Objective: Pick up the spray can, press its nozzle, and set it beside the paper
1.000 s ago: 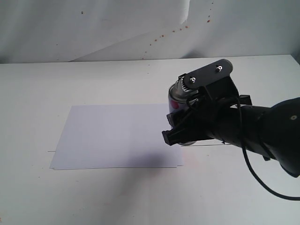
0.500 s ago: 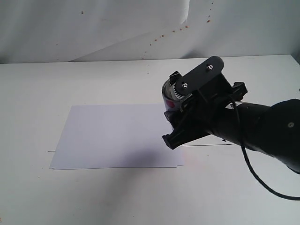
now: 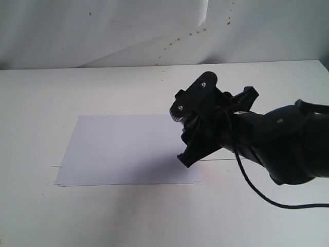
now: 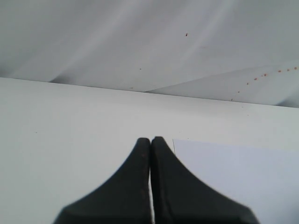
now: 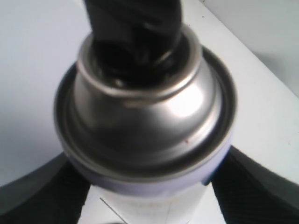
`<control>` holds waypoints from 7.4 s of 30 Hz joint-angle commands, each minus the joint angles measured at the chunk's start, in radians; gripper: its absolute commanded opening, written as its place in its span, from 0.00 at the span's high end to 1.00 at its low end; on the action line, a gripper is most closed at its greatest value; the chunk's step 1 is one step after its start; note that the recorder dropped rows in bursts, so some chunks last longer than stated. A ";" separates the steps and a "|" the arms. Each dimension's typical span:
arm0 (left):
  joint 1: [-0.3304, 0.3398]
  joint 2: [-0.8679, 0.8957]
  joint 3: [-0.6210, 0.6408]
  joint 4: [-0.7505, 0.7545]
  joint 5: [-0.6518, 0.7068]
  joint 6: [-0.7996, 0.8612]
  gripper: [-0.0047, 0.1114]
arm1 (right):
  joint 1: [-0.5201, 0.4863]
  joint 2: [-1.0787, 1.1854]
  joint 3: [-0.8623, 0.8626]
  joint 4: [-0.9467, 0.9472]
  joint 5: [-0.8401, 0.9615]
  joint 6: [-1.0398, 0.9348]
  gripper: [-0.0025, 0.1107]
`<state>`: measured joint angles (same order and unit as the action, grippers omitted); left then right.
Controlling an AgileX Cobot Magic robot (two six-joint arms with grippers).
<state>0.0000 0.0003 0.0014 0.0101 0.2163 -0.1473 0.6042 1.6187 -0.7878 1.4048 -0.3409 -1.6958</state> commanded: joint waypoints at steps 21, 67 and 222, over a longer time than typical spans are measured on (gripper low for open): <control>0.000 0.000 -0.001 0.004 0.004 -0.003 0.96 | 0.106 0.178 -0.216 0.340 -0.297 -0.446 0.98; 0.000 0.000 -0.001 0.004 0.005 -0.001 0.96 | 0.304 0.344 -0.379 0.340 -0.597 -0.446 0.98; 0.036 2.053 -1.575 -1.005 1.005 0.700 0.96 | 0.232 0.433 -0.473 0.133 -0.459 -0.400 0.98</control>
<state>0.0503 2.0586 -1.6039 -0.9589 1.2213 0.5205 0.8380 2.0629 -1.2074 1.5758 -0.7818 -2.1066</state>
